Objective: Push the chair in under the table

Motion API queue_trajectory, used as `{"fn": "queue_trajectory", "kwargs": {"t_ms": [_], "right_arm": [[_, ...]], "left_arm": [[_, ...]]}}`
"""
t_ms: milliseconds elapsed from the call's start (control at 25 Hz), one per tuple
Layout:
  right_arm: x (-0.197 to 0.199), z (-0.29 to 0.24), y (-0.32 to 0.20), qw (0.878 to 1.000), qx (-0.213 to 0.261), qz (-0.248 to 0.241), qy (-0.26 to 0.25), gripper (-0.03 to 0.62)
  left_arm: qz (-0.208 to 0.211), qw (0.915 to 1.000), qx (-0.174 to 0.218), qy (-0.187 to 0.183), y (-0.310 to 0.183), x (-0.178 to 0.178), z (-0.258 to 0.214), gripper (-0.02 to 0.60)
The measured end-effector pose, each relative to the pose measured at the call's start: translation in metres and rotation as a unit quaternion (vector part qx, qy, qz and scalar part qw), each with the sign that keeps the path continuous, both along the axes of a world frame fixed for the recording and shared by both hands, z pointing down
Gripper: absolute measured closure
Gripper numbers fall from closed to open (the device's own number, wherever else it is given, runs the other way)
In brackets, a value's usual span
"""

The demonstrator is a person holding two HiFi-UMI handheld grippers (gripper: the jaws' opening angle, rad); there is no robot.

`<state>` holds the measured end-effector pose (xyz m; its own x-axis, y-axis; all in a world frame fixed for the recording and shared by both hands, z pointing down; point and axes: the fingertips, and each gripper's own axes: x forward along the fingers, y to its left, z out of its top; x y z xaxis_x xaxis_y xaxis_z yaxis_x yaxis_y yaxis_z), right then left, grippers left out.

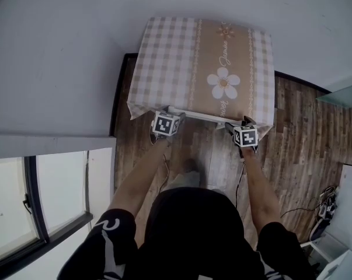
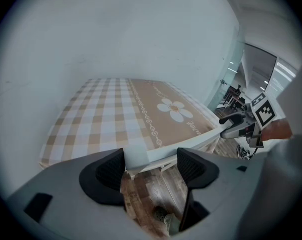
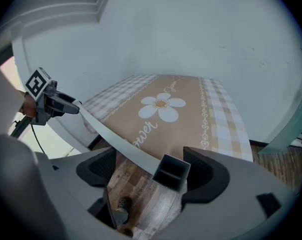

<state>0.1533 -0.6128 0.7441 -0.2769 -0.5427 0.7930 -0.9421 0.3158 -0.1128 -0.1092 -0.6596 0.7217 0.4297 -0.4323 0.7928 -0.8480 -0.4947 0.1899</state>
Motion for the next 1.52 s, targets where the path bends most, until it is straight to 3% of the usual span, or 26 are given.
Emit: {"fn": "queue_trajectory", "kwargs": {"t_ms": [280, 520, 840, 960, 1040, 1160, 1320, 1520], "right_arm": [[0.000, 0.000, -0.003, 1.000, -0.001, -0.016, 0.007, 0.164], [0.003, -0.006, 0.002, 0.999, -0.031, -0.001, 0.018, 0.168], [0.015, -0.039, 0.020, 0.999, -0.027, -0.001, -0.030, 0.264], [0.028, -0.056, 0.025, 0.997, -0.006, 0.036, -0.066, 0.283], [0.032, -0.067, 0.023, 0.996, 0.011, 0.050, -0.078, 0.293], [0.031, -0.079, 0.022, 0.996, 0.036, 0.031, -0.069, 0.318], [0.024, -0.107, 0.016, 0.994, 0.072, 0.031, -0.072, 0.353], [0.011, -0.155, 0.017, 0.984, 0.127, 0.065, -0.107, 0.387]], "left_arm": [[0.003, 1.0000, 0.000, 0.005, -0.002, 0.001, -0.001, 0.238], [-0.004, 0.9998, -0.019, -0.010, 0.001, 0.001, -0.002, 0.238], [-0.014, 0.9995, -0.027, -0.010, 0.005, -0.002, -0.006, 0.242], [-0.085, 0.9952, -0.020, 0.044, 0.003, -0.003, -0.014, 0.241], [-0.146, 0.9853, -0.008, 0.088, -0.001, -0.005, -0.024, 0.241], [-0.198, 0.9732, 0.014, 0.116, 0.007, -0.009, -0.039, 0.240], [-0.216, 0.9648, 0.058, 0.138, 0.025, -0.009, -0.077, 0.284], [-0.177, 0.9603, 0.130, 0.173, 0.035, 0.004, -0.142, 0.332]]}}
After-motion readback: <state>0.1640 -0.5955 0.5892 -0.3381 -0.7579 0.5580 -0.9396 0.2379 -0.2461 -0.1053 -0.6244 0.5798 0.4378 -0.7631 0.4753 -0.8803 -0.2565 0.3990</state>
